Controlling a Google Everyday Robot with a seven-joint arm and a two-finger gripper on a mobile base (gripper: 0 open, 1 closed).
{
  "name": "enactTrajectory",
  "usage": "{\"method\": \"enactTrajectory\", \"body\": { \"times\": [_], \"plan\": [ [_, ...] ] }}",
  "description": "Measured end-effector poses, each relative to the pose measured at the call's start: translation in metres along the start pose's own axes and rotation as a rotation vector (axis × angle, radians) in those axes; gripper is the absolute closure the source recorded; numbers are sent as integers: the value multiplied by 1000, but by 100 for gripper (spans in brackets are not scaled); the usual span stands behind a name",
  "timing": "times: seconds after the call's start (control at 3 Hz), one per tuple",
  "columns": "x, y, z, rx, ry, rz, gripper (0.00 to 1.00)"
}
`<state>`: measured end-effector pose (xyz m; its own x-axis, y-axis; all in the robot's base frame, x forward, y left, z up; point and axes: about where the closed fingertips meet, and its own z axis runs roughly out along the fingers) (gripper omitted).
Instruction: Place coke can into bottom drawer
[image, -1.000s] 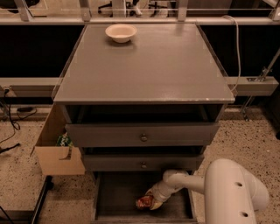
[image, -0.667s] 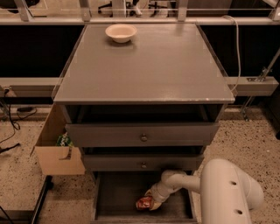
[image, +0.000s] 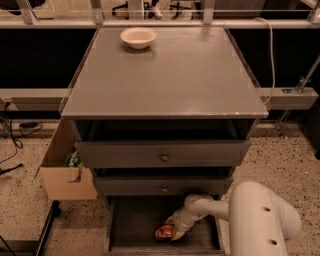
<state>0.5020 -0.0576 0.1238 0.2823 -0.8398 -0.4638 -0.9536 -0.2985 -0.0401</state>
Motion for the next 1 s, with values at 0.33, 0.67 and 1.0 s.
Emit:
{"method": "enactTrajectory", "body": {
  "times": [0.33, 0.67, 1.0],
  "plan": [
    [0, 0, 0, 0, 0, 0, 27],
    [0, 0, 0, 0, 0, 0, 0],
    [0, 0, 0, 0, 0, 0, 0]
  ]
}}
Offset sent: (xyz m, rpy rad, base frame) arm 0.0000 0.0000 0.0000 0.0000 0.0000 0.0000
